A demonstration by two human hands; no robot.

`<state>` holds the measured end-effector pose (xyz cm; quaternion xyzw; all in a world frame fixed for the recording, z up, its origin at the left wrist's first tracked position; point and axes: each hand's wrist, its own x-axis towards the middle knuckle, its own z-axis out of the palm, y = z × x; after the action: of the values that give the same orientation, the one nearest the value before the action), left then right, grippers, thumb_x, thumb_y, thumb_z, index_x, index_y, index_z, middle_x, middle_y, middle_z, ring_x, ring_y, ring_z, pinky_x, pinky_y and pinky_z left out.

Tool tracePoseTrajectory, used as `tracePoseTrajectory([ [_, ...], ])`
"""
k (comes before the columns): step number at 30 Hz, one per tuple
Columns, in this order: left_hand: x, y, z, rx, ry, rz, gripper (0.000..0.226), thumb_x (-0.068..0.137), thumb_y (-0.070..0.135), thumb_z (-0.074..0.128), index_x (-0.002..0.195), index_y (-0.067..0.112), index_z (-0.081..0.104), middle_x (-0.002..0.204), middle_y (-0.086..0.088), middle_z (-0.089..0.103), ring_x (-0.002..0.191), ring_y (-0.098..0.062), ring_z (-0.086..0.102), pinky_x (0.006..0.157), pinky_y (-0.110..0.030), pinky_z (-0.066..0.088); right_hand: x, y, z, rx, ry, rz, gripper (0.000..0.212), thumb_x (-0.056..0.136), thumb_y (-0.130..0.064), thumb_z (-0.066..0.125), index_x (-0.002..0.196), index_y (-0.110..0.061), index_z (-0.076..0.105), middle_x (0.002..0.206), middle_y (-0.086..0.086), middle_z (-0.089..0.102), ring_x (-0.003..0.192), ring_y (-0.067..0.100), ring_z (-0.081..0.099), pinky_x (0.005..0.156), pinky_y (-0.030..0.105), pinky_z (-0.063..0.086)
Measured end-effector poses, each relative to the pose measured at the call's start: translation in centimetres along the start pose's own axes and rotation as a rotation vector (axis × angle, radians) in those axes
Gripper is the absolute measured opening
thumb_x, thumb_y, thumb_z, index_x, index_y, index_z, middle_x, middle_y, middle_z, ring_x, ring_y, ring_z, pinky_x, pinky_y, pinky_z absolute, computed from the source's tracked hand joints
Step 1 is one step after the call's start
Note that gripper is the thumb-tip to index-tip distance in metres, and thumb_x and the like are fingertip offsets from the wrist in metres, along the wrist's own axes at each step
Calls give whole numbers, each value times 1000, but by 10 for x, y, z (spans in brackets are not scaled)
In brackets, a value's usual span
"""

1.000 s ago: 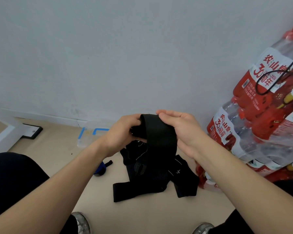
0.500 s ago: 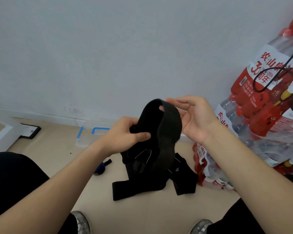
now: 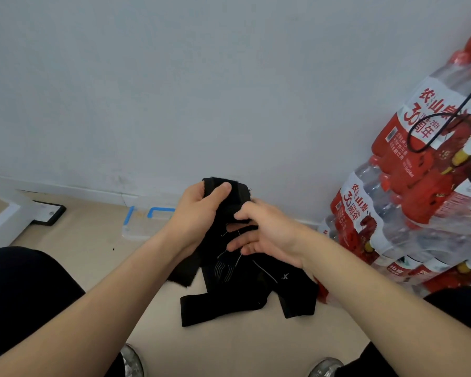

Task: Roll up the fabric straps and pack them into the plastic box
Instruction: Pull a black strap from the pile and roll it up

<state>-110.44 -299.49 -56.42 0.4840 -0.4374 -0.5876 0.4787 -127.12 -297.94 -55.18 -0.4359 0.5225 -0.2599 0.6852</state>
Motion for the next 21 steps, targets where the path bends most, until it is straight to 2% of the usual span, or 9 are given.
tracePoseTrajectory([
  [2,-2,1,0,-44,-40,-13,31,113,18,53,118,-4,74,113,-26,79,105,-41,77,93,-48,62,7,4,7,-9,73,-123,44,94,-41,70,131,-21,55,116,15,69,73,24,71,62,32,48],
  [4,-4,5,0,-43,-45,-20,29,112,19,56,118,-4,73,110,-25,80,94,-35,79,76,-40,64,10,6,8,-7,132,-236,33,105,-31,69,132,-18,55,116,14,71,73,22,71,62,32,49],
  [7,-4,10,-2,-28,93,-74,35,103,25,75,128,6,58,110,-21,79,87,-29,80,67,-34,63,10,4,2,-97,179,-327,27,106,-22,69,132,-17,60,114,10,74,77,25,77,66,32,56],
  [9,-2,10,-8,43,148,-98,54,97,32,82,136,26,45,120,-14,70,95,-27,78,75,-37,64,9,2,1,-113,182,-348,26,106,-21,70,132,-20,64,112,9,76,78,26,79,67,31,59],
  [12,-3,10,-8,446,89,42,14,103,48,68,113,39,69,136,0,45,124,-16,60,104,-38,56,9,2,-1,-46,189,-365,24,107,-22,69,131,-21,68,112,10,77,76,27,78,69,33,57],
  [13,-3,10,-8,608,71,125,16,105,51,61,106,39,72,136,4,42,129,-12,53,110,-36,49,9,3,-1,-14,196,-362,23,107,-23,69,130,-20,69,112,11,78,75,27,77,69,34,56],
  [15,-4,13,-9,729,5,222,23,105,53,54,105,37,71,130,10,56,121,-7,55,104,-34,46,10,3,0,88,201,-341,24,107,-25,69,129,-16,68,109,14,77,73,26,75,66,32,55],
  [18,-8,16,-11,554,-145,162,31,85,50,67,111,34,66,100,10,74,93,-7,71,85,-39,61,13,2,1,247,234,-319,37,103,-28,74,133,-13,56,111,18,76,75,26,76,65,33,59],
  [21,-7,14,-14,612,-183,233,45,80,41,83,119,32,64,103,10,74,96,-9,72,85,-35,61,12,-2,-4,196,185,-299,37,104,-38,71,134,-18,61,115,16,79,90,29,81,74,36,64],
])
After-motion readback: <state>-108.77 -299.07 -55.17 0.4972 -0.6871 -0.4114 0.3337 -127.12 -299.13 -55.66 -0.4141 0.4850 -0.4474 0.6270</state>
